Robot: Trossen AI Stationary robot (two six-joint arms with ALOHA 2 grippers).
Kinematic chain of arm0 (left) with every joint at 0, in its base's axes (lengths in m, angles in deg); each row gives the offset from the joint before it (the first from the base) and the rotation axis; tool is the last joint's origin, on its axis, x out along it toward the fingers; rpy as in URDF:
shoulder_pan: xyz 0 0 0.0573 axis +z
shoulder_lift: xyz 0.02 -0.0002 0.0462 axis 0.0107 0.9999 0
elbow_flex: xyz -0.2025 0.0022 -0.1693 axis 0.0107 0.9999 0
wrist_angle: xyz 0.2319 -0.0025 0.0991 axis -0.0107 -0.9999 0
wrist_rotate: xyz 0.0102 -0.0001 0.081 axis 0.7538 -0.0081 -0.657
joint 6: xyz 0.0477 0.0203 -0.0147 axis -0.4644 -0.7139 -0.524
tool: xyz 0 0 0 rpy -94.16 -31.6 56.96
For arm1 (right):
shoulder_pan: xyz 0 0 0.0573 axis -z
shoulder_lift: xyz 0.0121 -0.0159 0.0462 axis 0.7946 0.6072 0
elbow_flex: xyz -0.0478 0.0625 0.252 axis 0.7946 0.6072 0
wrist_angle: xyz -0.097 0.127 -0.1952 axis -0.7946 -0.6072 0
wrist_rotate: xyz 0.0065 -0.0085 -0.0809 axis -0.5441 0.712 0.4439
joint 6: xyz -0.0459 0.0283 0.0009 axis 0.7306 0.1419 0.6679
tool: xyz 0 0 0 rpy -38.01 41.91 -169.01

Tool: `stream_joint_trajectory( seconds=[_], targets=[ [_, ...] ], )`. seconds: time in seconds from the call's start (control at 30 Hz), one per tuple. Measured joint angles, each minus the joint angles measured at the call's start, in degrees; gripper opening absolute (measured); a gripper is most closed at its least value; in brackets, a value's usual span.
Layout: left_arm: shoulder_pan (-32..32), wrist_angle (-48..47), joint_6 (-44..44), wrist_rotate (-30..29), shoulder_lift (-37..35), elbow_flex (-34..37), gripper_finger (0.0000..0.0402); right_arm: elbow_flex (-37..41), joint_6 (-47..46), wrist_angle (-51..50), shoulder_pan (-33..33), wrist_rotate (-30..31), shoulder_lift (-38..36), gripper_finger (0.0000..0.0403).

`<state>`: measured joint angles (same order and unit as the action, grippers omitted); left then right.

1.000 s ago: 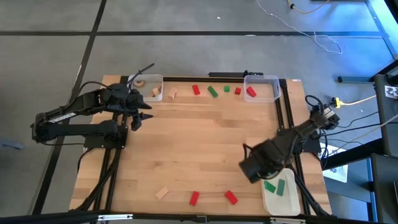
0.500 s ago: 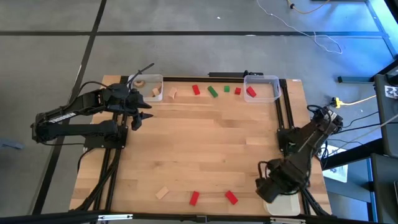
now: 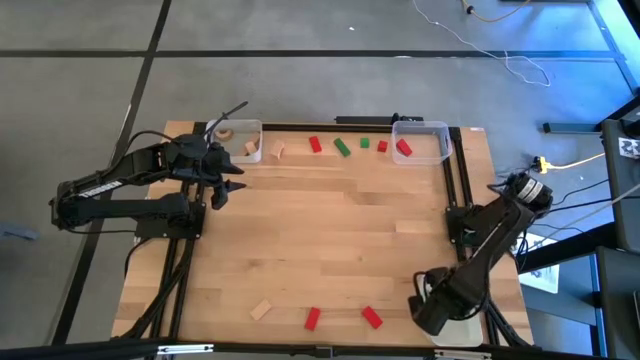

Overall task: Sort & place blocks by color
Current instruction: Put the green block into the white bin, then put the light brown block into the gray bin

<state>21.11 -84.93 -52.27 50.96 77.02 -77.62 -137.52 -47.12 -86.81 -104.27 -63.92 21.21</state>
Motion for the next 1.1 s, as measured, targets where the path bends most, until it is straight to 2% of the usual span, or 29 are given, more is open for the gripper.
stream_joint_trajectory(
  seconds=[0.27,0.57,0.63,0.73,0.83,0.93,1.1],
  targets=[
    [-0.02,0.0,0.04,-0.97,-0.01,0.0,0.0195,11.12,1.19,15.93,0.02,0.14,0.0,0.0131],
    [-0.02,0.0,0.09,-1.09,0.0,0.0,0.0195,13.72,1.21,19.0,0.07,-0.45,0.0,0.0131],
    [0.0,0.0,0.11,-1.11,0.0,0.0,0.0195,13.72,0.99,19.63,0.07,-0.5,0.0,0.0149],
    [-0.02,0.0,0.07,-1.1,-0.01,0.0,0.0195,13.72,0.31,20.27,0.28,-1.71,0.0,0.0202],
    [0.0,0.0,0.07,-1.11,-0.01,0.0,0.0195,13.72,-0.3,20.37,0.96,-3.87,0.0,0.0239],
    [-0.02,0.0,0.15,-1.1,-0.01,0.0,0.0195,13.72,-0.23,21.07,1.88,-4.56,0.0,0.0252],
    [-0.01,-0.05,2.49,-1.11,0.0,0.0,0.0195,13.7,0.0,22.7,3.62,-3.02,-0.66,0.0251]
  ],
)
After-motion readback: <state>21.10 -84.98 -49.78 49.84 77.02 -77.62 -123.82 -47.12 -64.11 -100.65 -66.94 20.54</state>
